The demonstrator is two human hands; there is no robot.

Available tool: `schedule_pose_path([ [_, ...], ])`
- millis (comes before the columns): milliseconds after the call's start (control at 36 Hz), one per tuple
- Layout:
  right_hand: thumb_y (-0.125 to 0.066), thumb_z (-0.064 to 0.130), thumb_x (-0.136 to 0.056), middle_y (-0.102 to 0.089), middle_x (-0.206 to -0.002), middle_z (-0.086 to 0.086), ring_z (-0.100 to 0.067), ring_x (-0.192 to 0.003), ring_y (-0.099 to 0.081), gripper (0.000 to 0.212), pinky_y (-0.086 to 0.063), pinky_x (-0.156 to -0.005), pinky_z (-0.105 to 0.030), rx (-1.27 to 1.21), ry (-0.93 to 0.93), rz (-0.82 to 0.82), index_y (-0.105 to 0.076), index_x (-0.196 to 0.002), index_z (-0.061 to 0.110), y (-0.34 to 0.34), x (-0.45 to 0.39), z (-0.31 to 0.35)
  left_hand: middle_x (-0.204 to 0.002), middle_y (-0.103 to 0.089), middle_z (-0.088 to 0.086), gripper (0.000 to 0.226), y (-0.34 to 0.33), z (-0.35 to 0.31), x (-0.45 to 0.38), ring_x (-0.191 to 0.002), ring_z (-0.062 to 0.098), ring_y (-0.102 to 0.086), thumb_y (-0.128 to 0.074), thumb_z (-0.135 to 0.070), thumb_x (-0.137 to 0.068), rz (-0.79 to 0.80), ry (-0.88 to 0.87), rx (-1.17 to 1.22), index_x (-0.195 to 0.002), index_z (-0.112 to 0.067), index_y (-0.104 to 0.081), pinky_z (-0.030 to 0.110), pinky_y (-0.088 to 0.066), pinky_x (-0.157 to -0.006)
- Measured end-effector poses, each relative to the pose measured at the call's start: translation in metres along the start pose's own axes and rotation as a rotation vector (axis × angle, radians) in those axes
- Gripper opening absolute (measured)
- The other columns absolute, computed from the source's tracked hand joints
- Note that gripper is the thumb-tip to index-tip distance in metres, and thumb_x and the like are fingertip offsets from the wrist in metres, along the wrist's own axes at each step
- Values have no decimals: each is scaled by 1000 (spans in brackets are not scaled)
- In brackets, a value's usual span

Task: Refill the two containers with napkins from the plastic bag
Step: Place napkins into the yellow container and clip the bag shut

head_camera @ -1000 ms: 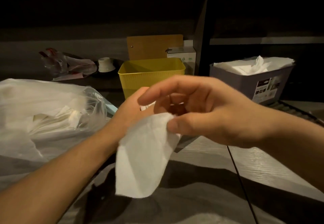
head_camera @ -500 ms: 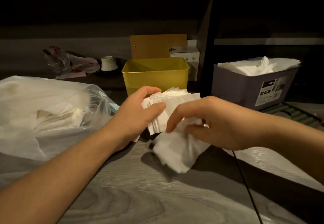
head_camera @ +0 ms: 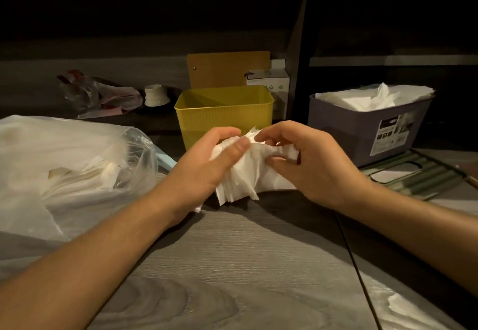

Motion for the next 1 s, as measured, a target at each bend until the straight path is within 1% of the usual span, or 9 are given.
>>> schedule_pose_path([
  [111,-71,13,-92,-63,-108,21,4,-107,-57,37,-49,-90,-15,-7,-14,34,-63,-119,36,-4,1,-1,-117,-62,-20,63,-1,1,0,-102,-4,-62,-80,-52,-78,-17,11,-86,-134,-42,-51,26,-55,-87],
  [222,-72,14,-91,-62,-102,20,0,-100,-60,37,-51,-86,-18,-36,-82,29,-62,-119,36,-2,1,-9,-114,-64,-17,61,1,-1,1,-95,2,-66,-76,-13,-85,-12,-3,-126,-135,-40,-50,33,-60,-85],
  [333,-76,12,-87,-61,-105,13,-7,-93,-61,41,-56,-83,-30,-93,-118,0,-62,-121,31,3,0,-17,-118,-64,-16,64,3,0,2,-98,5,-67,-74,-7,-87,16,-19,-80,-137,-38,-50,37,-60,-86],
  [472,-76,13,-86,-39,-144,17,3,-129,-44,78,-46,-102,-18,-209,-204,90,-36,-146,42,4,3,-16,-121,-62,-14,67,3,-2,5,-98,7,-68,-68,2,-88,34,-49,-33,-137,-40,-50,35,-60,-85],
  [556,-71,4,-87,-48,-128,25,6,-106,-62,92,-56,-86,-18,-419,-298,171,-23,-149,50,-1,6,-14,-127,-60,-15,70,3,-4,6,-103,7,-67,-64,6,-88,52,-52,-20,-139,-40,-49,34,-60,-88],
  [722,-56,-3,-92,-56,-130,6,-19,-91,-70,80,-61,-82,-37,-497,-291,72,-31,-147,50,-6,7,-7,-126,-59,-14,75,1,-8,6,-101,7,-66,-64,4,-87,54,-59,1,-141,-43,-44,33,-60,-87],
  [806,-55,-4,-89,-45,-136,12,-7,-82,-64,84,-56,-71,-22,-459,-228,65,-28,-147,51,-7,8,-2,-127,-58,-10,83,0,-7,5,-102,10,-68,-75,-11,-78,74,-48,42,-143,-49,-38,35,-60,-88],
  [889,-58,-3,-85,-29,-150,18,22,-113,-39,92,-42,-83,-2,-382,-159,132,-24,-148,54,-8,8,0,-139,-50,-7,99,-4,-7,5,-114,11,-62,-79,-22,-69,143,-43,-80,-143,-62,-26,36,-55,-97],
  [1000,-64,-1,-82,-35,-149,17,11,-127,-40,87,-38,-89,0,-301,-127,185,-33,-148,48,-7,7,0,-139,-48,-1,108,-5,-7,4,-92,22,-70,-75,-2,-77,173,-47,-159,-142,-67,-19,42,-61,-82],
])
Point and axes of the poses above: each hand's wrist, its own x-axis away from the middle knuckle, its own y-axis out of the back of the hand, z = x × y, the point moved 3 cm from there along -x, towards the middle knuckle
